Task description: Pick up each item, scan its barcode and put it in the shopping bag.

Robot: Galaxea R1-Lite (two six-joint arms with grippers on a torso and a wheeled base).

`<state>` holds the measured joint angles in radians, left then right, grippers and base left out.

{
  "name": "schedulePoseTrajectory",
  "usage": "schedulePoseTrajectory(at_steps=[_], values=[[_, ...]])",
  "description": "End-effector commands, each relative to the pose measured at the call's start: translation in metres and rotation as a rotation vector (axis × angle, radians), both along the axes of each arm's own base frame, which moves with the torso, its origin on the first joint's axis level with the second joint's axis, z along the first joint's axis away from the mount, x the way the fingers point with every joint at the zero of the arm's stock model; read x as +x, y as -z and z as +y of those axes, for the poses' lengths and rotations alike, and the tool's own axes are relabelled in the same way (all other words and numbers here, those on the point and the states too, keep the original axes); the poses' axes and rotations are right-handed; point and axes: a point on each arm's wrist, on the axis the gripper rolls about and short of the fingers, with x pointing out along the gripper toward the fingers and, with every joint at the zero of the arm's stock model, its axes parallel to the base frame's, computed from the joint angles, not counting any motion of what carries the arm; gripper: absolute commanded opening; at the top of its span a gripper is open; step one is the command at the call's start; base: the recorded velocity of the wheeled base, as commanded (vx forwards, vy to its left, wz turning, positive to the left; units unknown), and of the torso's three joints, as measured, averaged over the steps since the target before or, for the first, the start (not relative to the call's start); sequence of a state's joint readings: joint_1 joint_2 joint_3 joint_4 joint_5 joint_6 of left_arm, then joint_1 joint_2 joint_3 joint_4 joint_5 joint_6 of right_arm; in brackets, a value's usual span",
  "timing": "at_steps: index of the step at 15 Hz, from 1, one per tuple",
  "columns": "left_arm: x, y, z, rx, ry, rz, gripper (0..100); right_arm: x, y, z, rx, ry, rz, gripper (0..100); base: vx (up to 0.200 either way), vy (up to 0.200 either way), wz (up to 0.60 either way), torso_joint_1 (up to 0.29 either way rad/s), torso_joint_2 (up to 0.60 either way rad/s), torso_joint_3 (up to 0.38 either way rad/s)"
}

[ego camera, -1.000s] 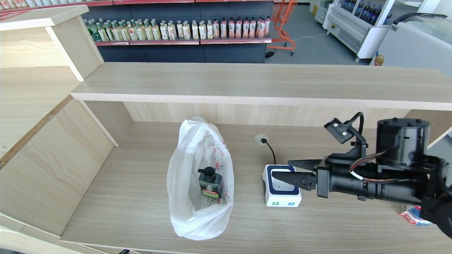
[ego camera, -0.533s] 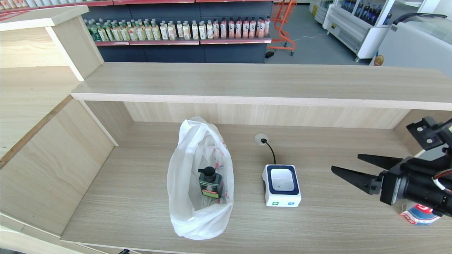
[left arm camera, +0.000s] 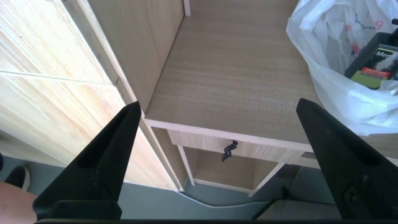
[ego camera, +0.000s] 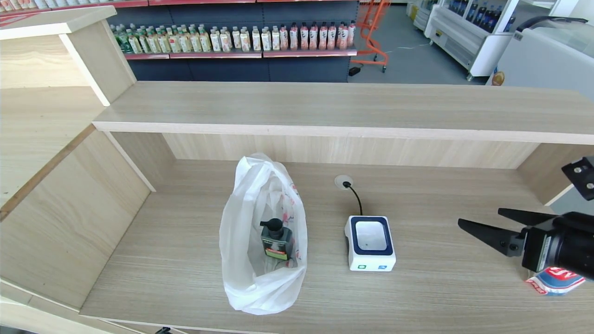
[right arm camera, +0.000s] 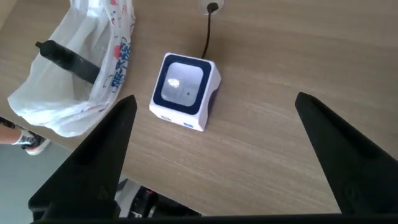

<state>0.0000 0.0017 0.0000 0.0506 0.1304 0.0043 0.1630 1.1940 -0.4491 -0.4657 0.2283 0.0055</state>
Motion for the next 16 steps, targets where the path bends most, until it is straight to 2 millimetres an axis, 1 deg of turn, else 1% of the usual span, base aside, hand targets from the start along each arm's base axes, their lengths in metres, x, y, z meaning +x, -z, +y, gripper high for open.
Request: schedulePoseTrajectory(at_steps=[1, 7, 11, 16], values=[[0.0, 0.0, 0.0, 0.0, 0.0, 0.0, 100, -0.002, 0.002, 0.0, 0.004, 0.006, 0.007, 100, -0.2, 0.0, 0.0, 0.022, 0.01, 0.002], [0.0, 0.0, 0.0, 0.0, 0.0, 0.001, 100, -0.003, 0.004, -0.004, 0.001, 0.086, 0.046, 100, 0.0, 0.0, 0.0, 0.0, 0.0, 0.0], [0.0, 0.0, 0.0, 0.002, 0.0, 0.0, 100, -0.004, 0.008, -0.012, 0.051, 0.152, 0.081, 100, 0.0, -0.2, 0.0, 0.002, 0.0, 0.004], [0.0, 0.0, 0.0, 0.0, -0.001, 0.0, 100, -0.003, 0.011, -0.012, 0.06, 0.159, 0.112, 100, 0.0, -0.2, 0.0, 0.002, 0.0, 0.0]])
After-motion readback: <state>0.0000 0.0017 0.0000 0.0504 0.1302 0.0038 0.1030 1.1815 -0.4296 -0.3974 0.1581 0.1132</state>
